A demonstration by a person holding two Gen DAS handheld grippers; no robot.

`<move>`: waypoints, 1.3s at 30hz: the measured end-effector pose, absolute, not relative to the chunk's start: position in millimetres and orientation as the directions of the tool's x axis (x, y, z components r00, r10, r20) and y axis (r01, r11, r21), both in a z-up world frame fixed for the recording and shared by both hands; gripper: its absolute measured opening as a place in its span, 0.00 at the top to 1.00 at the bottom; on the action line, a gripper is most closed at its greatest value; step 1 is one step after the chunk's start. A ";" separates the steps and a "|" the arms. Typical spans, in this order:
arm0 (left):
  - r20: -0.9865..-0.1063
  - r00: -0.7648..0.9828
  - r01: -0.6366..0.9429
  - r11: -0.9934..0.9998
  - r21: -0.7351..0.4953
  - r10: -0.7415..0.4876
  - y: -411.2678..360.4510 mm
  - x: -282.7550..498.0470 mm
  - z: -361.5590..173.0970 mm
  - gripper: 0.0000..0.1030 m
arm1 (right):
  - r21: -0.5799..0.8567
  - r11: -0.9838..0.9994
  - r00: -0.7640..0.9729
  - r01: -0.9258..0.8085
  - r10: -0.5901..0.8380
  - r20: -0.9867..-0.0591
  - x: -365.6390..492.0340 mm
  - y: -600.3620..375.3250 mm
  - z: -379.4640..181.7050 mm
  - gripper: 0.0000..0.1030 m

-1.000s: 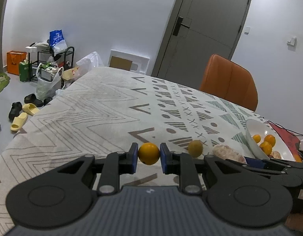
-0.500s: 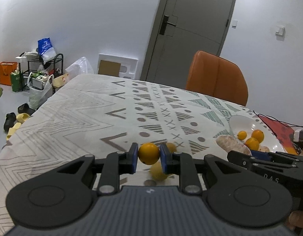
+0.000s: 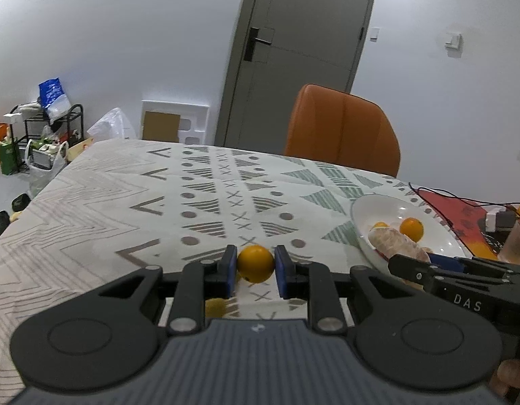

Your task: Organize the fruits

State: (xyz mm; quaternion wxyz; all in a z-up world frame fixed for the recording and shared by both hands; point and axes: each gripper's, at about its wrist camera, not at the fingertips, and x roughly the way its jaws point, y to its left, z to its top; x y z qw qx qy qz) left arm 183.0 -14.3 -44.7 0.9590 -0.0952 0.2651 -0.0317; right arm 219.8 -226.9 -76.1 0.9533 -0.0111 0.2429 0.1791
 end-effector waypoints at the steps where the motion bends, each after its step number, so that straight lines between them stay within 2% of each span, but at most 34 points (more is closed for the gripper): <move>1: -0.502 0.857 0.017 0.980 -0.198 -0.116 -17.0 184.0 -44.3 0.79 | 0.068 0.937 0.820 -0.343 0.334 -0.465 219.8 -229.7 -75.8 0.64; 16: -0.493 0.853 0.098 0.980 -0.174 -0.173 -64.1 198.2 -39.8 0.79 | 0.112 0.958 0.853 -0.262 0.285 -0.437 220.1 -280.4 -77.2 0.64; 39: -0.510 0.820 0.208 0.965 -0.159 -0.260 -124.6 230.2 -44.4 0.79 | 0.149 0.983 0.881 -0.110 0.166 -0.443 248.0 -343.4 -86.0 0.64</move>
